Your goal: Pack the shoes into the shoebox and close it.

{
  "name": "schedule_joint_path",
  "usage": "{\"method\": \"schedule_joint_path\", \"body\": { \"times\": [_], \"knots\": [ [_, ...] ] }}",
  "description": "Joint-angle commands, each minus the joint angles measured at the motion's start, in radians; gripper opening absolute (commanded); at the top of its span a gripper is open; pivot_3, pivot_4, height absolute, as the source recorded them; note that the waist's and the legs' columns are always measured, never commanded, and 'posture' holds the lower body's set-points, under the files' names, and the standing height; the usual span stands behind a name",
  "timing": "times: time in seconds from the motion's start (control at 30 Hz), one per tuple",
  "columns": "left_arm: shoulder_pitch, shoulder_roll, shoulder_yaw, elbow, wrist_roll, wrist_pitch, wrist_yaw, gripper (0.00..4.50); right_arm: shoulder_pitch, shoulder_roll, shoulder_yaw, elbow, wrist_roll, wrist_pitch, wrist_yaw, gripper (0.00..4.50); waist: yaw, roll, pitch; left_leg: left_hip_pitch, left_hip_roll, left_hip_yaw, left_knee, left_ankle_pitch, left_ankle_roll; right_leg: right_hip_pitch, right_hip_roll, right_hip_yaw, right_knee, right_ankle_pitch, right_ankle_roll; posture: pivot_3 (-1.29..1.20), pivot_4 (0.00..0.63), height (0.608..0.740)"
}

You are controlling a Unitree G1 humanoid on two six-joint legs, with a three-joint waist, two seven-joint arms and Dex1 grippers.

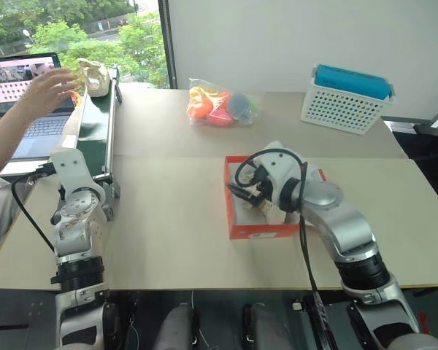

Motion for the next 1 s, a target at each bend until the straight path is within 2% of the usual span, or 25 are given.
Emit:
{"method": "schedule_joint_path", "body": {
  "times": [0.03,0.8,1.0],
  "knots": [
    [-0.002,0.013,-0.004,-0.030,0.012,0.011,-0.002,4.47,0.004,0.011,-0.013,-0.045,0.026,0.009,0.018,4.50,0.000,0.000,0.000,0.000,0.000,0.000,0.000,0.000,0.000,0.000,0.000,0.000,0.000,0.000,0.000,0.00,0.150,0.699],
    [-0.015,0.021,-0.007,-0.022,0.016,0.028,-0.004,4.47,0.003,0.040,-0.034,-0.036,0.020,0.057,-0.047,4.50,-0.001,0.000,0.000,0.000,0.000,0.000,0.000,0.000,0.000,0.000,0.000,0.000,0.000,0.000,0.000,0.00,0.150,0.699],
    [-0.009,0.031,-0.006,0.001,0.012,0.015,-0.023,4.47,0.015,0.024,-0.038,-0.058,0.042,0.057,-0.018,4.50,-0.001,0.000,0.000,0.000,0.000,0.000,0.000,0.000,0.000,0.000,0.000,0.000,0.000,0.000,0.000,0.00,0.150,0.699]
  ]
}}
